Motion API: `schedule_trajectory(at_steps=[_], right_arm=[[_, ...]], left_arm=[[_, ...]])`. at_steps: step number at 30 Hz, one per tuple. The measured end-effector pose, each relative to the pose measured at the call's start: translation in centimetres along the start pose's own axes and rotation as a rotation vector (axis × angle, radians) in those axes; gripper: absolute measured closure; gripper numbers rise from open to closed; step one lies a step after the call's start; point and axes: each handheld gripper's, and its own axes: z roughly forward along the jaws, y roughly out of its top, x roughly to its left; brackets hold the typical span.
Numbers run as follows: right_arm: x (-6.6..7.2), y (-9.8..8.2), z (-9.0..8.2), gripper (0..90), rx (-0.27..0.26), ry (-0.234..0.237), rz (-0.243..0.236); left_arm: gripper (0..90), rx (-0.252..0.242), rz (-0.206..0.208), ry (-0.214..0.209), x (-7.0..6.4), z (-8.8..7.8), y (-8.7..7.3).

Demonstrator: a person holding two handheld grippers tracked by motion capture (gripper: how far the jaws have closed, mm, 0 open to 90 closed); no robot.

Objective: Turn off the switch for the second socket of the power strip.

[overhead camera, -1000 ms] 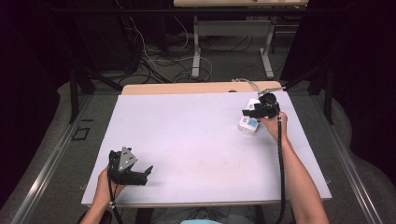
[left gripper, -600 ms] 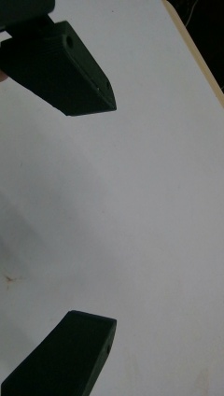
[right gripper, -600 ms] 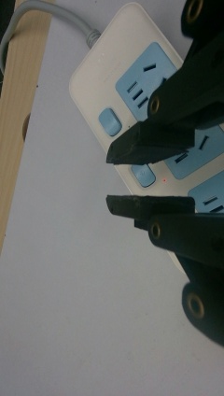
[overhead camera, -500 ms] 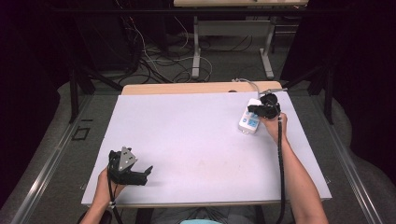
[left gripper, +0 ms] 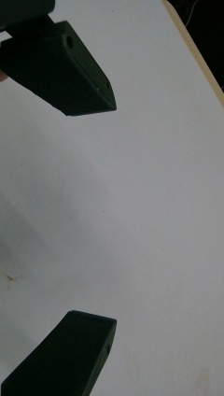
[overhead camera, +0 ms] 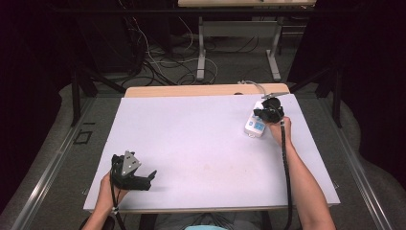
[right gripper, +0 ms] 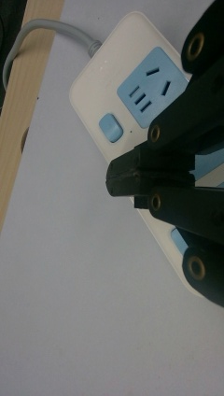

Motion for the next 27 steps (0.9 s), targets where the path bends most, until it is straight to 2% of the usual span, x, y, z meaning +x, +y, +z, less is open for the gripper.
schedule_trajectory(at_steps=[9, 16, 20, 27], right_arm=[[0.2, -0.47, 0.87, 90.0, 0.025, -0.023, -0.001], [0.34, -0.79, 1.01, 90.0, -0.003, -0.034, -0.016], [0.38, -0.86, 1.0, 90.0, -0.008, -0.039, 0.001], [0.48, -0.95, 1.01, 90.0, -0.013, -0.046, -0.002]], left_arm=[[0.0, 0.017, 0.007, -0.015, -0.01, 0.03, 0.05], [0.0, 0.019, 0.004, -0.011, -0.06, 0.01, 0.02], [0.0, 0.016, 0.004, -0.01, -0.11, 0.01, 0.01], [0.0, 0.021, 0.013, -0.008, -0.1, 0.03, 0.04]])
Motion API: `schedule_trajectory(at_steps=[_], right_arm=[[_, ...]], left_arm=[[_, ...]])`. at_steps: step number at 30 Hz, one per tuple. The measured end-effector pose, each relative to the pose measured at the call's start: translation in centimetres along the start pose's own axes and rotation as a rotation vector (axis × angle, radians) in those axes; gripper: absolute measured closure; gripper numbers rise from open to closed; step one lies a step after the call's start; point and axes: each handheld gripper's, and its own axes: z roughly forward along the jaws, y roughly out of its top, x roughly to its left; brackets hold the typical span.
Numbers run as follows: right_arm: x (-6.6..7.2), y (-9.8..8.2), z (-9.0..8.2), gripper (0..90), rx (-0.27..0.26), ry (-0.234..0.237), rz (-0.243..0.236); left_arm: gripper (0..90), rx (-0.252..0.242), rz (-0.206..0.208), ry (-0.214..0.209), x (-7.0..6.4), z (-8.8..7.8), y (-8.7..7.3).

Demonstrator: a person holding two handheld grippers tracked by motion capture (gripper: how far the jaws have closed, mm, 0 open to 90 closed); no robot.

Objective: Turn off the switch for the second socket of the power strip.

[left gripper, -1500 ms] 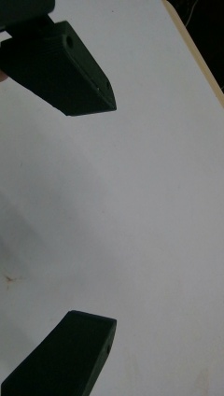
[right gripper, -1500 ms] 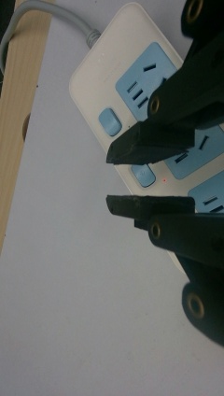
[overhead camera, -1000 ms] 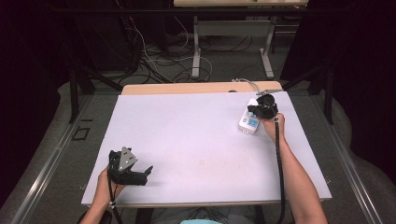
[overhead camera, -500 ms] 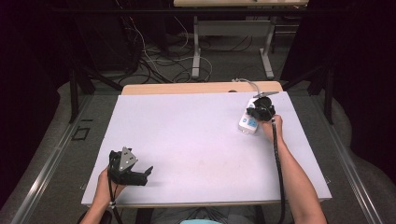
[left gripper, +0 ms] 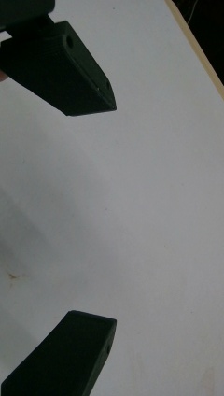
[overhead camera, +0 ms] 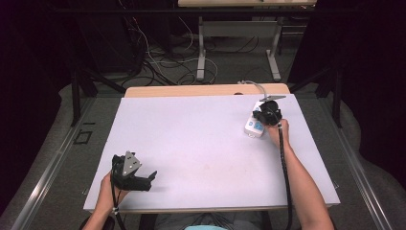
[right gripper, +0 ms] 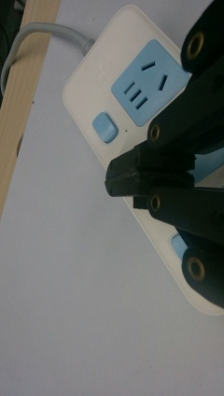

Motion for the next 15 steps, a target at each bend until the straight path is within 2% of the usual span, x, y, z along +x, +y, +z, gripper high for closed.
schedule_trajectory(at_steps=[15], right_arm=[[0.1, -0.01, 0.02, 90.0, 0.001, -0.006, 0.002]], left_arm=[[0.0, 0.001, -0.006, 0.0, -0.07, 0.11, 0.03]])
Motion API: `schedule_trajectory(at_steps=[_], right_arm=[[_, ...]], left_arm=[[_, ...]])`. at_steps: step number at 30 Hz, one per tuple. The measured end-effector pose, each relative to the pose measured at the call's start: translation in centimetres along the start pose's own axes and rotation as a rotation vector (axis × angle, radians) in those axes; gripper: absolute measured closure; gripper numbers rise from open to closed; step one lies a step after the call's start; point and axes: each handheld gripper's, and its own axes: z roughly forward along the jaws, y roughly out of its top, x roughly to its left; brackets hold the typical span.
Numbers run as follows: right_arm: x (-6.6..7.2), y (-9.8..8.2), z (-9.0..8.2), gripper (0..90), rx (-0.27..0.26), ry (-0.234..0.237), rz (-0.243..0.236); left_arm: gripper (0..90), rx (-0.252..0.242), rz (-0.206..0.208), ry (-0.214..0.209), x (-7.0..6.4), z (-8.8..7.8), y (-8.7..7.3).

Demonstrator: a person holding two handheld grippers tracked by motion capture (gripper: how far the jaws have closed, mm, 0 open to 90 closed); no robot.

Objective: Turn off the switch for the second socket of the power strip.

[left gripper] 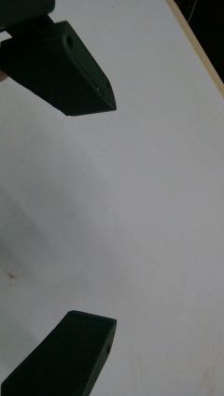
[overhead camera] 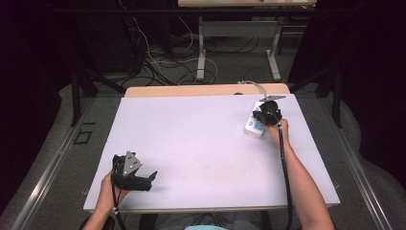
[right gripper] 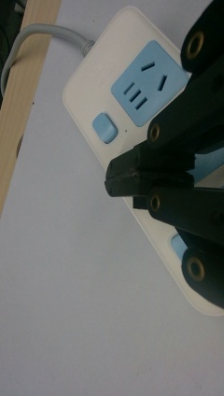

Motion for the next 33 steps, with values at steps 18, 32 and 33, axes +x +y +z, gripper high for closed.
schedule_trajectory(at_steps=[18, 32, 33], right_arm=[[0.03, -0.05, 0.03, 90.0, -0.002, -0.001, 0.005], [0.08, -0.05, 0.02, 90.0, 0.002, -0.014, -0.011], [0.09, -0.05, 0.02, 90.0, 0.003, -0.014, -0.014]], left_arm=[[0.0, -0.009, -0.006, 0.002, -0.08, 0.0, -0.01], [0.0, -0.004, -0.005, -0.001, -0.05, -0.07, 0.02], [0.0, -0.002, -0.004, -0.003, -0.05, -0.09, 0.02]])
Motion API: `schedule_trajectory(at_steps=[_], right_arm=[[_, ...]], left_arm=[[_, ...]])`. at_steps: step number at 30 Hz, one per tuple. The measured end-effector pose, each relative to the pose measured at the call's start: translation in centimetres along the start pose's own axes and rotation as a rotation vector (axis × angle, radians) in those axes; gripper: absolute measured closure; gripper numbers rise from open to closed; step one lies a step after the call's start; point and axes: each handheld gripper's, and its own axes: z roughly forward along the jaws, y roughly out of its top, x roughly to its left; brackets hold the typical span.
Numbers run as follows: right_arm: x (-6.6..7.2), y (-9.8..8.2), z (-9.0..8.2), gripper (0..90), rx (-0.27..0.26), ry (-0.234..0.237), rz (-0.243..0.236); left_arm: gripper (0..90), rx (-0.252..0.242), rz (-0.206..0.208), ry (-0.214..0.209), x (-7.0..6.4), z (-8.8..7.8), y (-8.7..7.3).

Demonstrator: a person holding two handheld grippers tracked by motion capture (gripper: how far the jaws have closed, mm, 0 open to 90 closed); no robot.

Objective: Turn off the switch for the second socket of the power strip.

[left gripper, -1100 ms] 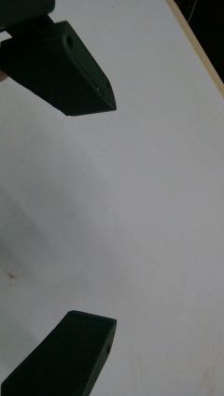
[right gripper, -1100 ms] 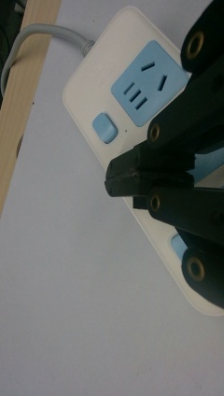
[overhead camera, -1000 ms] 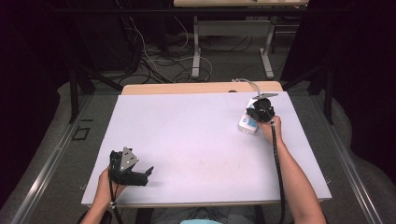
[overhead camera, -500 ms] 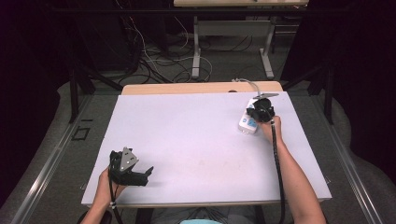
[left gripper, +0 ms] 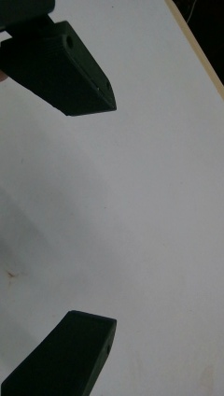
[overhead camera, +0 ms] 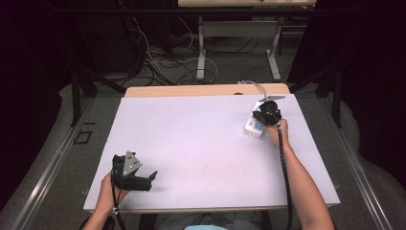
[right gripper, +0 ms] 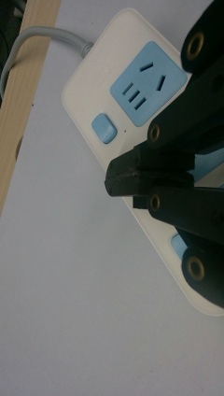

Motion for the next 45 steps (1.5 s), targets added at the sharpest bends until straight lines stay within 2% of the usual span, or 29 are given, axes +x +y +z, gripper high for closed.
schedule_trajectory(at_steps=[26, 28, 30, 45], right_arm=[[0.48, 0.04, 0.11, 90.0, 0.001, -0.023, 0.005], [0.53, 0.01, 0.12, 90.0, 0.009, -0.03, -0.026], [0.69, 0.06, 0.12, 90.0, 0.013, -0.041, -0.027], [0.63, 0.02, 0.12, 90.0, 0.008, -0.034, -0.021]], left_arm=[[0.0, 0.002, 0.008, 0.006, 0.04, -0.04, -0.02], [0.0, 0.004, 0.007, 0.001, 0.0, -0.03, -0.02], [0.0, 0.005, 0.007, 0.001, 0.0, -0.04, -0.02], [0.0, 0.002, 0.006, 0.005, 0.01, -0.07, -0.04]])
